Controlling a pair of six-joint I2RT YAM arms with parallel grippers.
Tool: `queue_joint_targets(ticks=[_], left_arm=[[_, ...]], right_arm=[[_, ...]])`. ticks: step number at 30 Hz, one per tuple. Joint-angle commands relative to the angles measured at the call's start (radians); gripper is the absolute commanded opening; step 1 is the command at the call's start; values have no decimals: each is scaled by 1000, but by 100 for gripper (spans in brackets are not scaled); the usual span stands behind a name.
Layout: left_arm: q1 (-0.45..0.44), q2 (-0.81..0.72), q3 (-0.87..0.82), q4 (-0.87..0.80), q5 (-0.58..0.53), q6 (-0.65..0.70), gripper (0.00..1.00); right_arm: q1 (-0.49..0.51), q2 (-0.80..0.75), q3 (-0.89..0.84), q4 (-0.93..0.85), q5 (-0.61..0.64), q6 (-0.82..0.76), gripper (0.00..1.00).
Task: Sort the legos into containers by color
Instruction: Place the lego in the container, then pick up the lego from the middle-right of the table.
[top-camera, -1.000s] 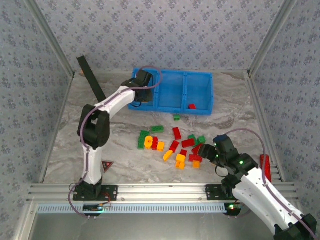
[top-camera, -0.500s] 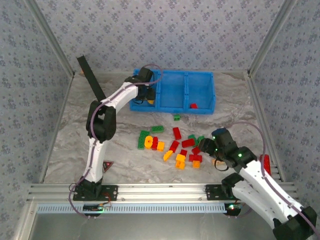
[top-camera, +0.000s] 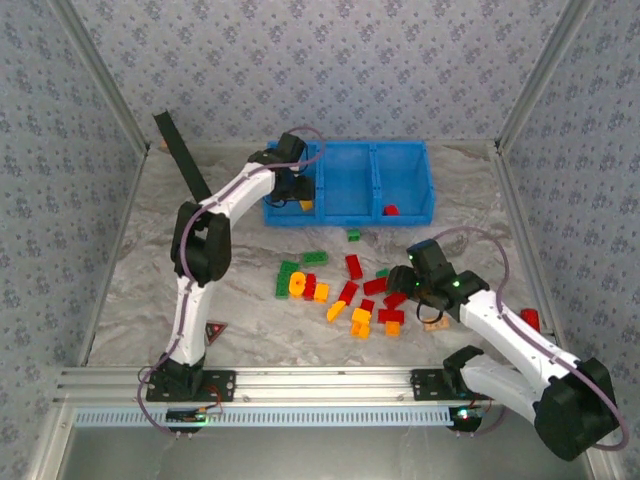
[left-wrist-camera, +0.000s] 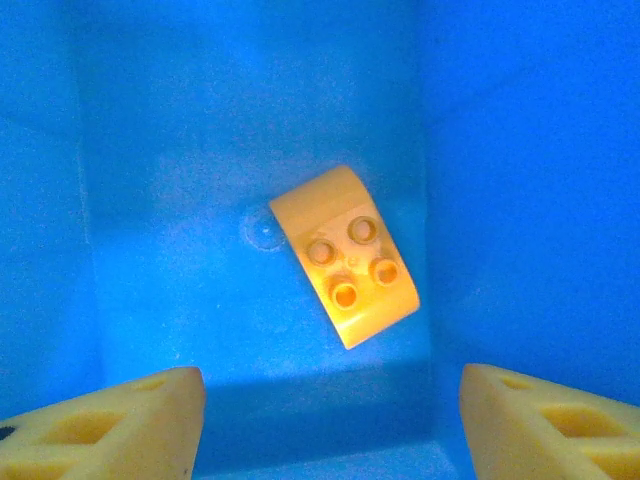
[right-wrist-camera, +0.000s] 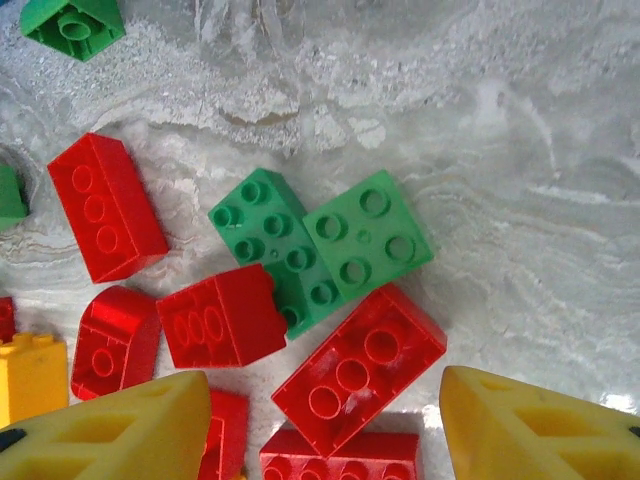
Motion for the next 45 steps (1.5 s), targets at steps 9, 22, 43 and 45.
queue_joint_targets(ticks=[9, 22, 43, 45], left_arm=[[-3, -236, -70, -24, 74, 72, 70], [-14, -437, -144, -106, 121, 79, 72], [-267, -898, -791, -116, 11, -165, 75], [-306, -916, -851, -83, 5, -208, 75]], right_arm=[[-52, 166, 69, 56, 84, -190, 61], [-77, 391, 106, 159, 51, -265, 52], [-116, 308, 332, -70, 56, -358, 27], [-111, 314, 401, -77, 45, -378, 27]])
